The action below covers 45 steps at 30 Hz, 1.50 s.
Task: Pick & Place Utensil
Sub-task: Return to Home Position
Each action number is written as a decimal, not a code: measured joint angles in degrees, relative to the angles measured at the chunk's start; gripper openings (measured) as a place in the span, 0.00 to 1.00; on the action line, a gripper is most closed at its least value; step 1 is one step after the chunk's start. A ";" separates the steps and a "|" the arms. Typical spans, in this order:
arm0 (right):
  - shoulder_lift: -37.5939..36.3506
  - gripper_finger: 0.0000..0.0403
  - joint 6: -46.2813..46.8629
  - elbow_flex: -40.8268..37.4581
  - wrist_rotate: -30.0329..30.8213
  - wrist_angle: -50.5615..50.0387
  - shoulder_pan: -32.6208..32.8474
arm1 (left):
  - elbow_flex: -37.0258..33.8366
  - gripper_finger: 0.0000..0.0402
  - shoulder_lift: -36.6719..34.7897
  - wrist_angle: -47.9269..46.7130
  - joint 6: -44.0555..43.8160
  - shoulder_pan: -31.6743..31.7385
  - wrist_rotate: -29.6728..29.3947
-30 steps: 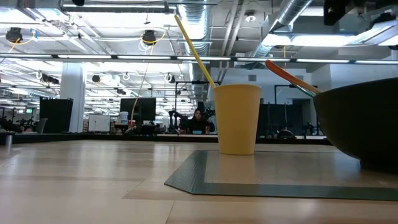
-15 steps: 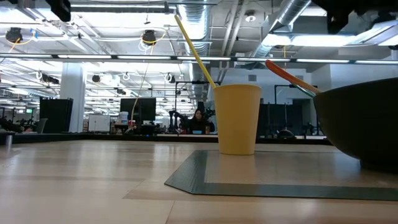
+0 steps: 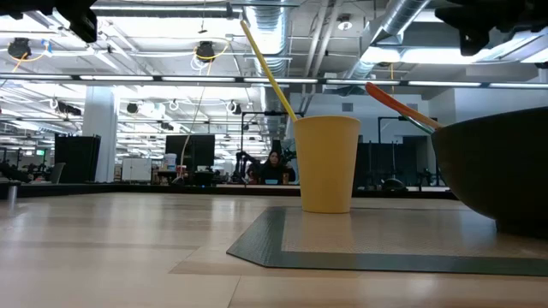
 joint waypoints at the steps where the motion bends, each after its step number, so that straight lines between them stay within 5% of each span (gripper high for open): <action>1: -0.61 0.35 0.00 -0.19 0.00 -0.02 -0.02 | 0.00 0.29 0.00 0.03 0.00 0.01 0.00; 9: -8.78 0.35 -0.04 -4.65 0.76 0.24 0.00 | -1.06 0.29 -0.04 -0.05 -1.57 0.02 0.00; 33: -8.70 0.35 0.17 -5.49 2.03 -0.22 -0.90 | -17.10 0.29 -0.09 20.59 -0.27 1.09 0.86; 45: -8.70 0.35 -1.99 -5.49 6.62 -0.24 -0.92 | -17.94 0.29 0.81 19.78 -1.12 4.42 3.39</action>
